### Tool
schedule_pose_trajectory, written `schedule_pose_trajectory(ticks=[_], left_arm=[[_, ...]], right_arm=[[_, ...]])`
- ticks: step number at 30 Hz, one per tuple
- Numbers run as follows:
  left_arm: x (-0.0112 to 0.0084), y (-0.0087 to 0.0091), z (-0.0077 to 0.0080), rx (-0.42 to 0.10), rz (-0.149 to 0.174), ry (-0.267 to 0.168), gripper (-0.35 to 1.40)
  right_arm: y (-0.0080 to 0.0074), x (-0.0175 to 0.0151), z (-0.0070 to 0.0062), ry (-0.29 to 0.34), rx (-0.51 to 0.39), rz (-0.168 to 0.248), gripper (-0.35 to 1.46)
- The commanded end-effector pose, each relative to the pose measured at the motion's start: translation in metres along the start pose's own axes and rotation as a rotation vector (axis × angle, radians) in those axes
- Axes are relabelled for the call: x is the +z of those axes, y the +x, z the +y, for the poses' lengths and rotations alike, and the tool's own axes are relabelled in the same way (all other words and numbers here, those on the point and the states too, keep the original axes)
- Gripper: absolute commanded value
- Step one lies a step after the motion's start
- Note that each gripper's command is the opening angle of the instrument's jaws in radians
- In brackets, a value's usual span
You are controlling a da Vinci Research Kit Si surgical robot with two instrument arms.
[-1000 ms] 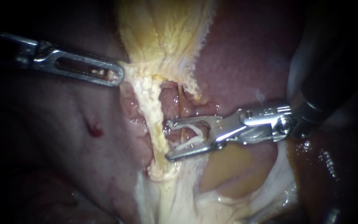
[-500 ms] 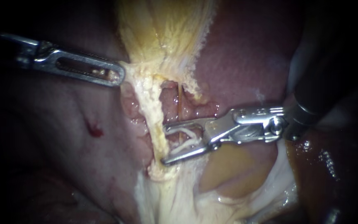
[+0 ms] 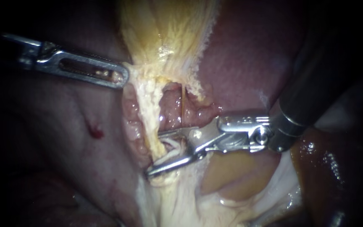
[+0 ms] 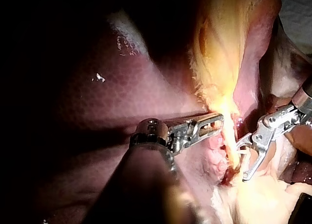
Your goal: Clipping first clip left tube
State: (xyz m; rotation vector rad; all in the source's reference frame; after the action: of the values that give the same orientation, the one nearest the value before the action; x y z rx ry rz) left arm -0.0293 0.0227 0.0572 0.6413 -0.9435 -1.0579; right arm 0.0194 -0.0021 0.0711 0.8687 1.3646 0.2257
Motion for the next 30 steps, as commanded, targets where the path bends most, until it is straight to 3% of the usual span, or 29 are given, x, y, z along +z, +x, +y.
schedule_pose_trajectory(ticks=[1, 11, 20, 30], left_arm=[[0.0000, 0.0000, 0.0000, 0.000, 0.001, 0.001, -0.35], [0.0001, -0.0001, 0.0001, 0.000, 0.001, 0.002, -0.35], [0.0001, -0.0001, 0.0004, 0.001, 0.001, 0.002, -0.35], [0.0001, -0.0001, 0.0006, 0.001, 0.001, 0.003, -0.35]], right_arm=[[0.0000, 0.0001, -0.0001, 0.007, -0.002, 0.008, 0.50], [-0.0002, 0.0010, -0.0012, 0.059, 0.003, 0.014, 0.50], [-0.0001, 0.0016, -0.0032, 0.094, -0.002, 0.032, 0.49], [-0.0005, 0.0015, -0.0044, 0.134, 0.008, 0.019, 0.49]])
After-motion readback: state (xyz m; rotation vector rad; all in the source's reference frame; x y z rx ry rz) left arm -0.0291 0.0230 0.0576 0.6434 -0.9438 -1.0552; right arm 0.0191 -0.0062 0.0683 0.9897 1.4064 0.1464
